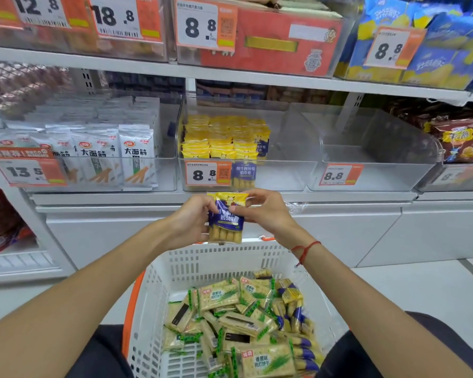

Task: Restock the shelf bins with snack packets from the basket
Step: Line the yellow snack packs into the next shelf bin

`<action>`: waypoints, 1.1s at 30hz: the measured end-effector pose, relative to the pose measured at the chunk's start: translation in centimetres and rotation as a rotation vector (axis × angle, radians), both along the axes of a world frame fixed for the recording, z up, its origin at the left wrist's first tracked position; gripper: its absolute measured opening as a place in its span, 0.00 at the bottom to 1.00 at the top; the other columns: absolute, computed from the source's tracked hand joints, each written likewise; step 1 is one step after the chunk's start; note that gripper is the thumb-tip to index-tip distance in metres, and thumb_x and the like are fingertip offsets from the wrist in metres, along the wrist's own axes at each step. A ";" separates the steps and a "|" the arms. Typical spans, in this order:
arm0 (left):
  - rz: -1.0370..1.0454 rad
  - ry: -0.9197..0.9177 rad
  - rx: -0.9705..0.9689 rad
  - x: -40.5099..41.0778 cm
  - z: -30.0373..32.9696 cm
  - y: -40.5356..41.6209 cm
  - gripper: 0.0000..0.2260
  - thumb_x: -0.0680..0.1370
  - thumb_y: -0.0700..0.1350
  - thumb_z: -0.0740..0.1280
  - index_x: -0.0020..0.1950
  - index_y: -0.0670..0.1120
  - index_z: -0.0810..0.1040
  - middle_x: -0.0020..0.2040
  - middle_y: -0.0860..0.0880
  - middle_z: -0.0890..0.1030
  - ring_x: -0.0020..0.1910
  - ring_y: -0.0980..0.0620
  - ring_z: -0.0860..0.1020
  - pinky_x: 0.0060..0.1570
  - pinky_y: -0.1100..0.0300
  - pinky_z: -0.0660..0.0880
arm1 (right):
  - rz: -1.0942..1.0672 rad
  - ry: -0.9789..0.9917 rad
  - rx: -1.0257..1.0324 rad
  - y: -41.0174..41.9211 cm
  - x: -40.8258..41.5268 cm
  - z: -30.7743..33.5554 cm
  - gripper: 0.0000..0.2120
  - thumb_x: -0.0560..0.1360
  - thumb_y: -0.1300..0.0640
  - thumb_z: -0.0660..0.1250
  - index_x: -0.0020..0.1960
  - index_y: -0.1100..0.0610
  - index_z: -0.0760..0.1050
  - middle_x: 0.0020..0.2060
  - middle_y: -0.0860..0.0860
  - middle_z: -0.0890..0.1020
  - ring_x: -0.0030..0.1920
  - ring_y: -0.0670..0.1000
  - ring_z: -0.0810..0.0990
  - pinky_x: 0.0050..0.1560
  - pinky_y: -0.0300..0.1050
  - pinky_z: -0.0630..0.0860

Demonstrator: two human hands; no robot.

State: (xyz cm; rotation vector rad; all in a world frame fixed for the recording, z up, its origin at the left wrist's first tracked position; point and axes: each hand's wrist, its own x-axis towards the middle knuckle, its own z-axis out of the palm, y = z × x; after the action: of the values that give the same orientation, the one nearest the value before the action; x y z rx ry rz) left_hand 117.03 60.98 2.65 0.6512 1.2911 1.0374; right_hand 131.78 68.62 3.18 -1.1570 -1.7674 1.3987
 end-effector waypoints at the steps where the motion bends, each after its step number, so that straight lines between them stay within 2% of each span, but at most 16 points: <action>1: -0.031 0.039 0.005 0.1 0.0 -0.2 0.11 0.72 0.41 0.58 0.52 0.44 0.74 0.49 0.43 0.78 0.41 0.48 0.77 0.39 0.58 0.76 | 0.013 -0.052 0.062 0.0 -0.1 -0.2 0.20 0.64 0.58 0.79 0.53 0.59 0.78 0.35 0.50 0.77 0.43 0.50 0.78 0.49 0.50 0.81; 3: -0.086 0.139 0.001 0.2 -0.4 -0.2 0.06 0.74 0.38 0.61 0.48 0.44 0.74 0.45 0.45 0.77 0.35 0.52 0.77 0.34 0.62 0.73 | 0.039 -0.135 0.133 -0.2 -0.3 -0.4 0.21 0.63 0.56 0.80 0.53 0.58 0.79 0.35 0.48 0.77 0.39 0.47 0.76 0.48 0.47 0.78; 5: -0.114 0.196 0.001 0.3 -0.9 -0.1 0.05 0.78 0.38 0.62 0.49 0.46 0.75 0.42 0.48 0.79 0.34 0.54 0.77 0.36 0.62 0.72 | 0.023 -0.173 0.179 -0.2 -0.3 -0.6 0.22 0.63 0.55 0.80 0.55 0.57 0.78 0.37 0.47 0.75 0.38 0.46 0.73 0.44 0.43 0.73; 7: -0.133 0.210 0.014 0.6 -1.3 0.1 0.05 0.80 0.39 0.61 0.50 0.47 0.75 0.39 0.51 0.81 0.35 0.55 0.78 0.38 0.62 0.71 | -0.027 -0.225 0.251 -0.2 0.0 -0.8 0.23 0.64 0.52 0.79 0.56 0.55 0.77 0.40 0.47 0.70 0.40 0.46 0.71 0.42 0.41 0.68; 10: -0.129 0.213 -0.012 1.6 -2.4 0.6 0.04 0.81 0.41 0.61 0.51 0.47 0.74 0.43 0.48 0.79 0.40 0.51 0.76 0.40 0.61 0.69 | -0.084 -0.232 0.214 0.1 1.3 -2.0 0.23 0.68 0.48 0.75 0.59 0.54 0.73 0.47 0.49 0.71 0.47 0.47 0.72 0.41 0.39 0.69; 13: -0.123 0.181 -0.024 3.6 -4.3 1.0 0.05 0.81 0.40 0.60 0.46 0.46 0.72 0.39 0.48 0.75 0.28 0.55 0.71 0.35 0.62 0.66 | -0.117 -0.267 0.129 0.8 3.6 -3.8 0.18 0.75 0.49 0.69 0.60 0.57 0.72 0.48 0.51 0.74 0.45 0.49 0.76 0.36 0.35 0.71; 16: -0.064 0.022 -0.073 5.8 -7.5 1.1 0.05 0.81 0.40 0.61 0.46 0.45 0.72 0.37 0.49 0.75 0.23 0.57 0.73 0.31 0.63 0.67 | -0.041 -0.606 0.135 1.5 7.1 -7.2 0.14 0.76 0.55 0.66 0.59 0.59 0.73 0.47 0.52 0.76 0.46 0.51 0.76 0.44 0.41 0.71; 17: -0.034 -0.032 -0.094 6.3 -8.8 0.9 0.03 0.81 0.40 0.61 0.49 0.43 0.73 0.38 0.48 0.77 0.25 0.58 0.75 0.32 0.63 0.70 | 0.033 -0.748 0.116 1.5 8.3 -8.5 0.14 0.76 0.56 0.66 0.59 0.60 0.73 0.47 0.53 0.77 0.47 0.52 0.77 0.47 0.42 0.72; 20: 0.044 -0.178 -0.152 7.0 -13.0 -0.2 0.08 0.80 0.41 0.63 0.58 0.40 0.75 0.47 0.44 0.80 0.38 0.52 0.78 0.40 0.59 0.73 | 0.309 -1.141 0.036 0.7 11.3 -13.2 0.13 0.75 0.60 0.64 0.59 0.59 0.76 0.57 0.56 0.78 0.56 0.56 0.77 0.55 0.46 0.74; 22: 0.079 -0.210 -0.194 7.0 -14.8 -1.1 0.06 0.80 0.41 0.63 0.55 0.41 0.75 0.45 0.46 0.81 0.36 0.53 0.78 0.36 0.61 0.75 | 0.415 -1.299 -0.001 -0.4 12.5 -16.2 0.15 0.74 0.64 0.61 0.60 0.59 0.76 0.59 0.58 0.77 0.57 0.58 0.77 0.54 0.48 0.75; 24: 0.115 -0.239 -0.226 6.6 -15.9 -1.7 0.04 0.80 0.41 0.63 0.52 0.42 0.76 0.42 0.47 0.82 0.33 0.54 0.80 0.31 0.63 0.77 | 0.476 -1.373 -0.020 -1.4 13.7 -19.3 0.19 0.74 0.66 0.59 0.65 0.61 0.71 0.59 0.60 0.76 0.57 0.60 0.76 0.54 0.50 0.75; 25: 0.135 -0.250 -0.226 6.4 -16.2 -1.8 0.05 0.80 0.41 0.63 0.53 0.42 0.76 0.42 0.47 0.82 0.34 0.53 0.81 0.33 0.63 0.78 | 0.502 -1.395 -0.028 -1.8 14.3 -20.8 0.22 0.75 0.67 0.59 0.68 0.61 0.66 0.61 0.60 0.75 0.59 0.60 0.76 0.55 0.50 0.74; 27: 0.162 -0.246 -0.205 5.8 -16.6 -1.7 0.09 0.80 0.43 0.63 0.58 0.42 0.75 0.46 0.46 0.82 0.42 0.50 0.80 0.45 0.58 0.78 | 0.547 -1.419 -0.052 -2.4 15.4 -23.3 0.30 0.75 0.68 0.59 0.75 0.60 0.55 0.68 0.61 0.69 0.63 0.60 0.73 0.58 0.49 0.72; 29: 0.191 -0.255 -0.201 5.5 -16.7 -1.4 0.11 0.80 0.44 0.64 0.61 0.42 0.74 0.48 0.45 0.82 0.47 0.47 0.80 0.51 0.54 0.76 | 0.579 -1.409 -0.060 -2.9 16.4 -24.8 0.37 0.74 0.68 0.60 0.78 0.55 0.47 0.74 0.59 0.59 0.68 0.59 0.68 0.62 0.51 0.71; 31: 0.218 -0.290 -0.206 5.3 -16.6 -1.4 0.10 0.80 0.44 0.63 0.59 0.42 0.74 0.49 0.45 0.82 0.48 0.46 0.80 0.51 0.54 0.76 | 0.578 -1.413 0.010 -2.8 17.0 -25.4 0.36 0.74 0.66 0.60 0.78 0.52 0.50 0.72 0.57 0.64 0.66 0.59 0.72 0.60 0.50 0.73; 33: 0.222 -0.317 -0.225 5.2 -16.4 -1.4 0.10 0.80 0.44 0.62 0.58 0.42 0.74 0.51 0.43 0.81 0.50 0.44 0.79 0.52 0.53 0.75 | 0.584 -1.439 0.118 -2.0 17.1 -25.1 0.29 0.74 0.64 0.61 0.73 0.51 0.62 0.63 0.56 0.74 0.60 0.58 0.76 0.55 0.48 0.74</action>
State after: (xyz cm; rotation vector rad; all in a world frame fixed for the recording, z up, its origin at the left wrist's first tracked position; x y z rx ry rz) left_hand 122.27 59.61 -13.78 0.1657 1.1930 1.1042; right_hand 148.86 66.59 -21.94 -1.8691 -3.2900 0.5499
